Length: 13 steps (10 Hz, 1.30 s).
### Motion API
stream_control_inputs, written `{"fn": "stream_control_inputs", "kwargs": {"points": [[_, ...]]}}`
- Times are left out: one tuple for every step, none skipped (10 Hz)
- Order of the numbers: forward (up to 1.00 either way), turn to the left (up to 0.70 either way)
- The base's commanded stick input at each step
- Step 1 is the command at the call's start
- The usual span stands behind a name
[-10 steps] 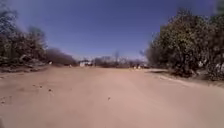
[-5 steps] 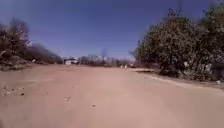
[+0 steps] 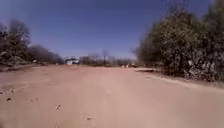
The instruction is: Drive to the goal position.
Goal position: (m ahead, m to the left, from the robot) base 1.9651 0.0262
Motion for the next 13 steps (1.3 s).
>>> {"fn": "stream_control_inputs", "kwargs": {"points": [[0.85, 0.0], [0.85, 0.0], [0.85, 0.0], [0.85, 0.0], [0.85, 0.0], [0.85, 0.0], [0.85, 0.0], [0.85, 0.0], [0.85, 0.0], [0.85, 0.0], [0.85, 0.0], [0.85, 0.0], [0.85, 0.0]]}}
